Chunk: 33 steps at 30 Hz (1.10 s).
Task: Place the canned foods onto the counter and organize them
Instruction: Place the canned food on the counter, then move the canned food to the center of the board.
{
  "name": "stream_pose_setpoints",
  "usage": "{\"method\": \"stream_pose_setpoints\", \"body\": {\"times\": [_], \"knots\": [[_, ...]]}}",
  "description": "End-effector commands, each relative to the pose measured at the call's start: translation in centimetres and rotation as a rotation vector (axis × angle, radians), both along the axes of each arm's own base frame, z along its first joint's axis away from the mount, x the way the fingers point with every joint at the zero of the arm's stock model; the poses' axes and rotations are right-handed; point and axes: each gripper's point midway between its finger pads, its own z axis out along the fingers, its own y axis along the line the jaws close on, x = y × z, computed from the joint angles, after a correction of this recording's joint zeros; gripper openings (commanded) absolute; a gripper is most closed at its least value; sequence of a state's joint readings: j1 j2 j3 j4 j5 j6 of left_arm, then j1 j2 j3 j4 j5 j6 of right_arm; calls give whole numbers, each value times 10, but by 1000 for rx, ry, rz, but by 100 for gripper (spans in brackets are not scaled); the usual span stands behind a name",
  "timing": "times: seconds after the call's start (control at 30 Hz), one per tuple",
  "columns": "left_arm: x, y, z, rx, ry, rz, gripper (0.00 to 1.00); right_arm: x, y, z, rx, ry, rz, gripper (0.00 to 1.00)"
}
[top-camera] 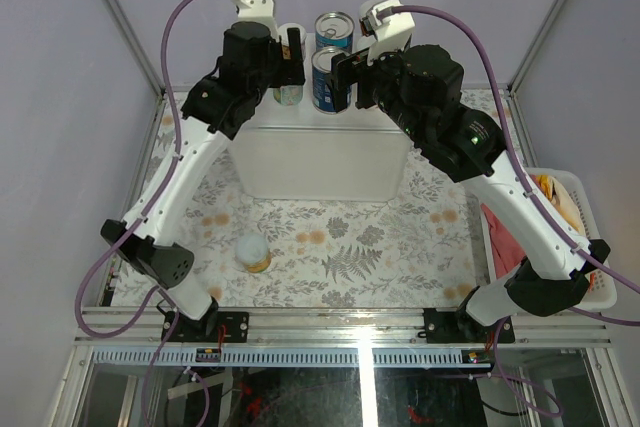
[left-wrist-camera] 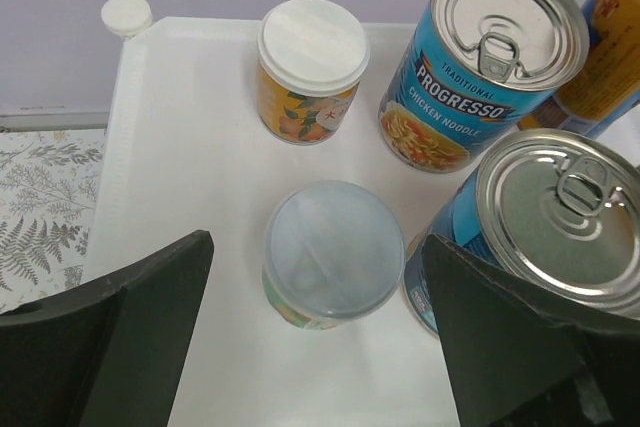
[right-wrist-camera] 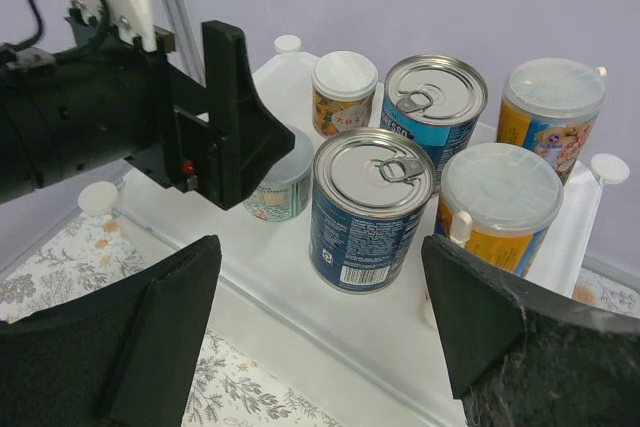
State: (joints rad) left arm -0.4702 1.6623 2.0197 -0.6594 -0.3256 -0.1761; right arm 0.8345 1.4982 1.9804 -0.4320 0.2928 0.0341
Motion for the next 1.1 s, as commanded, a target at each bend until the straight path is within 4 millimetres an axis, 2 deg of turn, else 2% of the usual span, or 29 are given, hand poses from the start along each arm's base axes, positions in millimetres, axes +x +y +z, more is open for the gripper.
{"method": "stream_pose_setpoints", "body": {"times": [0.0, 0.07, 0.13, 0.33, 0.37, 0.57, 0.73, 0.9, 1.07], "knots": [[-19, 19, 50, -84, -134, 58, 86, -10, -11, 36, 70, -75, 11, 88], [-33, 31, 52, -101, -156, 94, 86, -10, -11, 37, 73, -77, 12, 89], [-45, 42, 46, -119, -161, 132, 86, -10, -11, 36, 73, -76, 14, 88], [-82, 73, 9, -137, -106, 253, 86, -12, -8, 35, 75, -70, 26, 88], [-87, 77, -1, -134, -86, 269, 86, -12, -7, 34, 73, -67, 31, 87], [-122, 93, -30, -148, -30, 327, 86, -25, 8, 31, 31, -71, 72, 85], [-140, 111, -33, -153, -42, 379, 87, -59, 46, 20, -36, -71, 177, 85], [-147, 115, -31, -165, -45, 384, 89, -96, 81, -11, -92, -30, 285, 85], [-152, 117, -39, -172, -39, 384, 90, -134, 104, -50, -136, 24, 397, 84]]}}
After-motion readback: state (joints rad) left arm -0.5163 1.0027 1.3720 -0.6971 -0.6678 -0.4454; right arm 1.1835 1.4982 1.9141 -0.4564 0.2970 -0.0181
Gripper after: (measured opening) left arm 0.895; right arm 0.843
